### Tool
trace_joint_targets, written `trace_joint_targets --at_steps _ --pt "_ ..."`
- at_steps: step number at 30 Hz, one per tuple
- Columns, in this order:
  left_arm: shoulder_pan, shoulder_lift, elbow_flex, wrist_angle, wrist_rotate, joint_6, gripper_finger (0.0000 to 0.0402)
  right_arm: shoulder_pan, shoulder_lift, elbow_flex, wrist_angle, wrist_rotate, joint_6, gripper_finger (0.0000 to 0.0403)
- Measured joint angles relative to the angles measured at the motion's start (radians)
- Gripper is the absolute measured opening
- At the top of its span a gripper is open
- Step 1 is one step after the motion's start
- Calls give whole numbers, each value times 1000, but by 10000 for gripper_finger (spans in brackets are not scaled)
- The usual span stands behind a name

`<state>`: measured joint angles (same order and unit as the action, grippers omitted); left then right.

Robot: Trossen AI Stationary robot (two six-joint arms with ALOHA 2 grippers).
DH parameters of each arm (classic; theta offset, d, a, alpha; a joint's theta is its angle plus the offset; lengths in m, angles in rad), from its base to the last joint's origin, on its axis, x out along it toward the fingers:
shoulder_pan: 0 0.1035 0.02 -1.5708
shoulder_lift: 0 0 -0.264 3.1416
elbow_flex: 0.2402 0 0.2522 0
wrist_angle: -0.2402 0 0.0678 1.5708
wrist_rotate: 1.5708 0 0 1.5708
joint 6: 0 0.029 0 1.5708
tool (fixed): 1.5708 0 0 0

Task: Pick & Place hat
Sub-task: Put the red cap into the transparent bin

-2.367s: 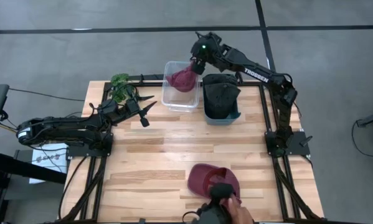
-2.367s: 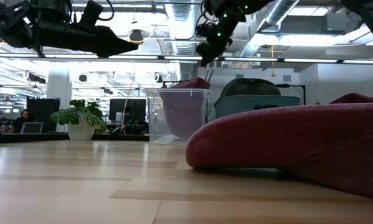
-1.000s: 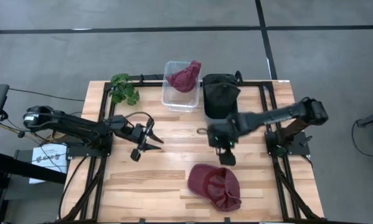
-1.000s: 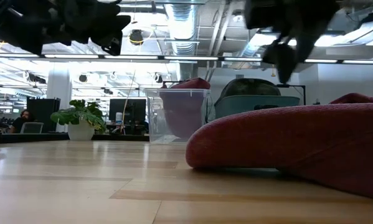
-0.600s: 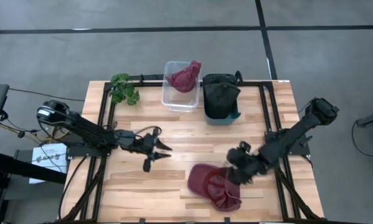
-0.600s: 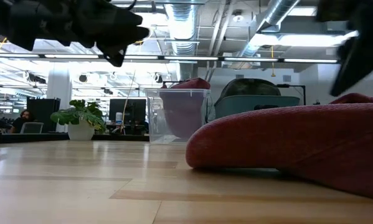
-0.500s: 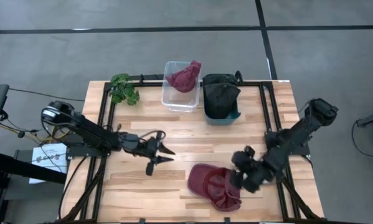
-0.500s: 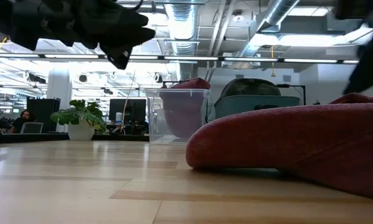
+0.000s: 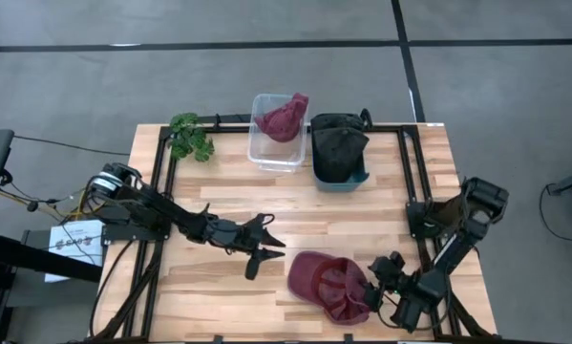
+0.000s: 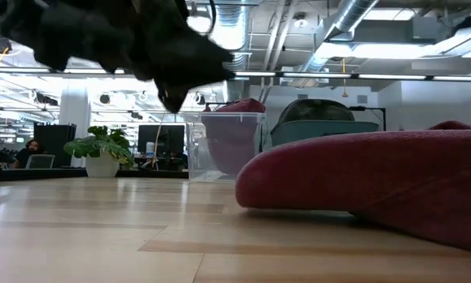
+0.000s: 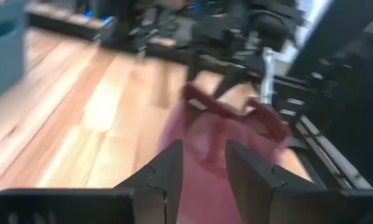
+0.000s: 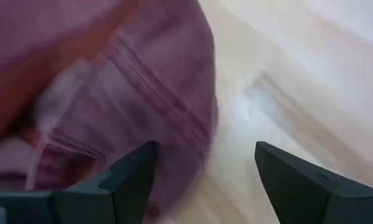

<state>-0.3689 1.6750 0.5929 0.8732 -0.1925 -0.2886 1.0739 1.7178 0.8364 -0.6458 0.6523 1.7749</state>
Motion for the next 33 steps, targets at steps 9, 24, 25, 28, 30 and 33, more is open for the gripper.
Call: trace_joint_targets --at_steps 9,24,25,28,30,33 --pt "4 115 11 1 -1 -182 117 11 68 9 13 -13 48 265" --pt "-17 236 158 3 74 -137 117 -104 -23 87 309 150 -421 265" --pt "-16 238 159 3 74 -135 117 -115 -23 88 354 145 -471 265" --pt "-15 238 161 3 73 -135 117 -143 -15 88 495 131 -614 265" --pt "-15 238 161 3 74 -135 117 -156 -14 89 558 102 -680 265" --pt "-18 237 161 3 74 -135 117 -167 -17 89 578 6 -707 265"
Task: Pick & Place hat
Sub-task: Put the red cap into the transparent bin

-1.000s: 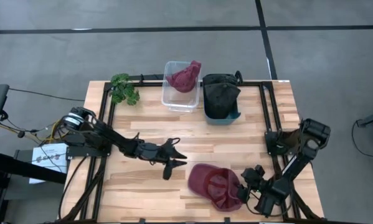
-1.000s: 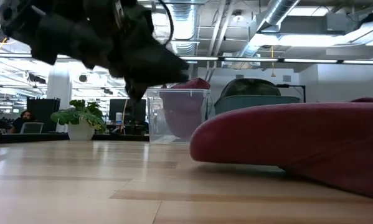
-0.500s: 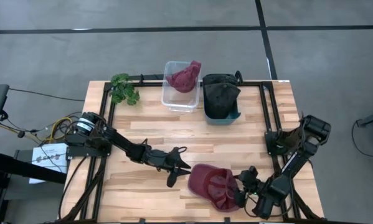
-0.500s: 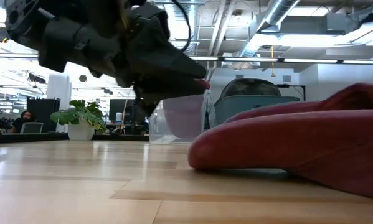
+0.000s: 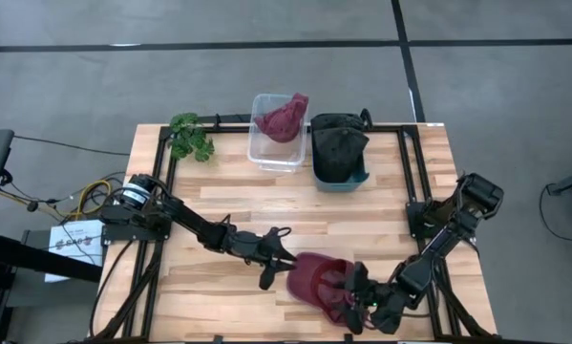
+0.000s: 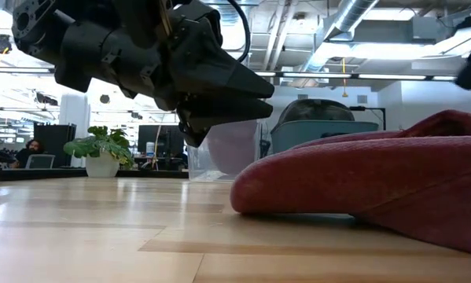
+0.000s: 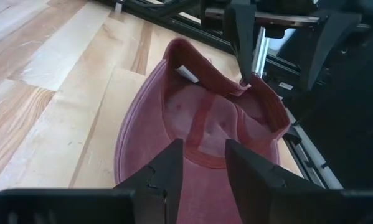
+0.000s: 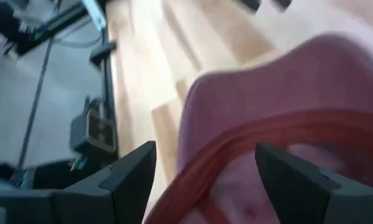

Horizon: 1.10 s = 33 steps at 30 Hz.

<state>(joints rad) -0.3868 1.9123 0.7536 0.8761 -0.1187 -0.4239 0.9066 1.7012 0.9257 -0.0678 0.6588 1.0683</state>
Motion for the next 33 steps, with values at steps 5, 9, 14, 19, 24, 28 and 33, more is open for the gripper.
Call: trace_joint_targets --at_steps 5,9,14,19,24,28,33 --pt "-8 -1 0 0 3 0 117 30 0 28 -109 -71 22 265" --pt "-12 -1 0 0 27 1 117 61 0 56 -292 -68 134 265" --pt "-11 -1 0 0 27 0 117 75 11 62 -393 -87 264 265" --pt "-11 -1 0 0 27 0 117 74 22 63 -387 -127 293 265" --pt "-11 -1 0 0 27 0 117 88 22 63 -359 -128 270 265" --pt "-11 -2 0 0 27 0 117 98 22 63 -324 -96 268 265" --pt "-11 -2 0 0 27 7 117 101 22 63 -292 -84 259 265"
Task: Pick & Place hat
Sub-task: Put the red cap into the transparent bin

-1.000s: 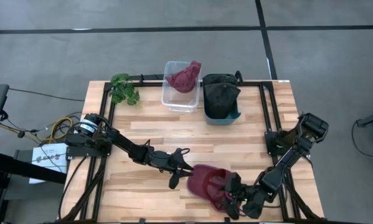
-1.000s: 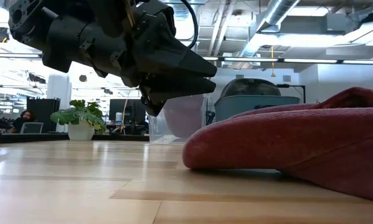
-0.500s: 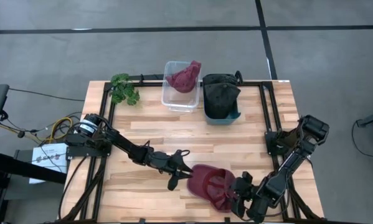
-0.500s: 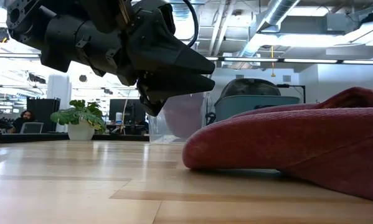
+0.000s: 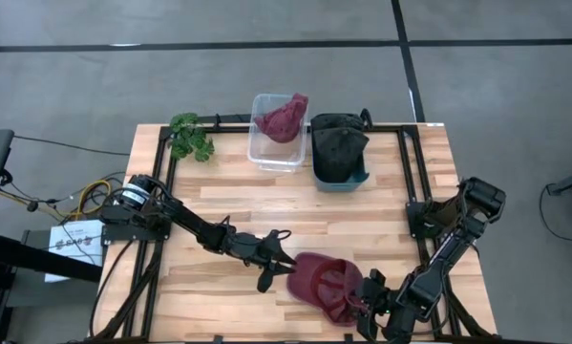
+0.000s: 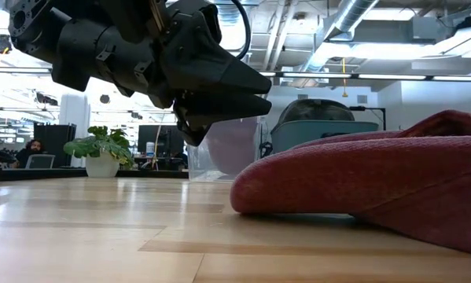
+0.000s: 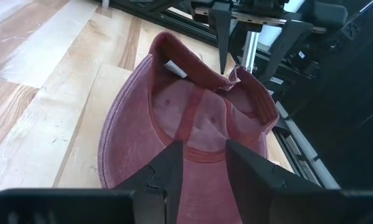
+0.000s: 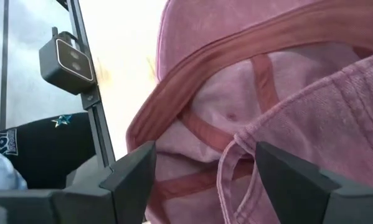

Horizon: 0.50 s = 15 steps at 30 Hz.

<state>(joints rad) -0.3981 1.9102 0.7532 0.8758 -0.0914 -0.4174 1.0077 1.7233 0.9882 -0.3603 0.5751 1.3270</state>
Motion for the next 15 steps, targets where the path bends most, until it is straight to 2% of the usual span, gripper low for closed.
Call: trace_joint_targets --at_steps 15 --pt "-14 0 0 0 0 40 117 -16 0 0 -6 1 9 265"
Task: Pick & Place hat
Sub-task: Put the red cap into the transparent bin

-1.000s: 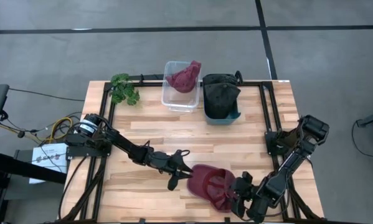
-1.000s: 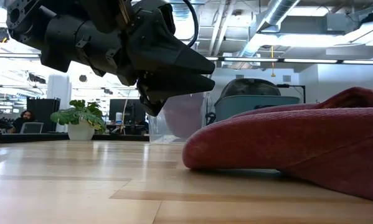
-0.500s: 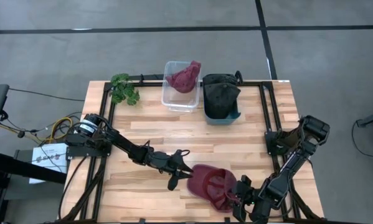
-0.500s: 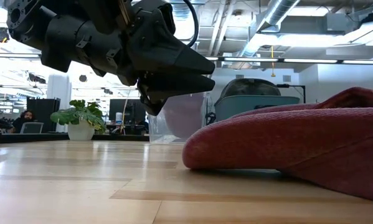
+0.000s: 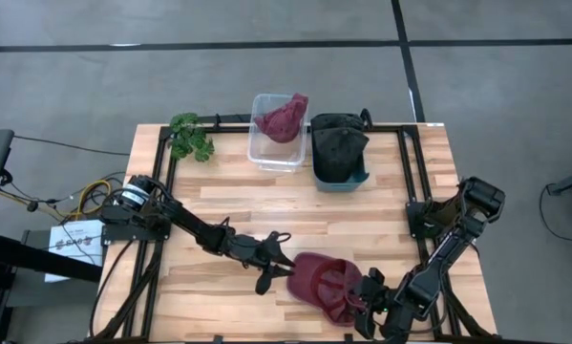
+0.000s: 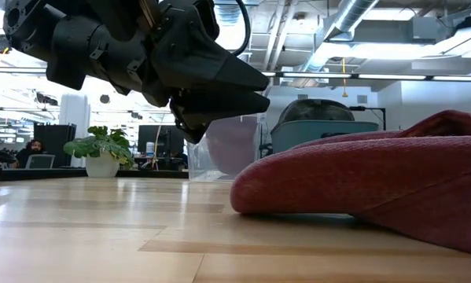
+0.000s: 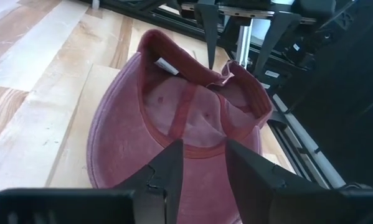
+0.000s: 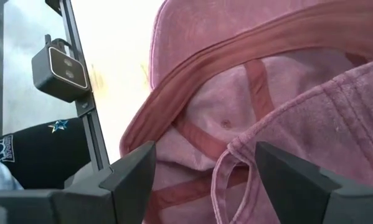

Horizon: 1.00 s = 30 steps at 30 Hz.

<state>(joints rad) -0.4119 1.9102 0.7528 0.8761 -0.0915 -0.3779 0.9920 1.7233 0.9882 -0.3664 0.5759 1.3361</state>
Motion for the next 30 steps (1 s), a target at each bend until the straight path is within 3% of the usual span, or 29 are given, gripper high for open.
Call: trace_joint_targets --at_steps 14,24,30 --pt "-2 0 0 0 0 0 117 16 3 0 -23 -11 14 265" --pt "-2 0 0 1 14 0 117 -1 139 0 -2 -91 31 265" --pt "-2 0 0 2 14 0 117 -11 150 2 2 -91 69 264"
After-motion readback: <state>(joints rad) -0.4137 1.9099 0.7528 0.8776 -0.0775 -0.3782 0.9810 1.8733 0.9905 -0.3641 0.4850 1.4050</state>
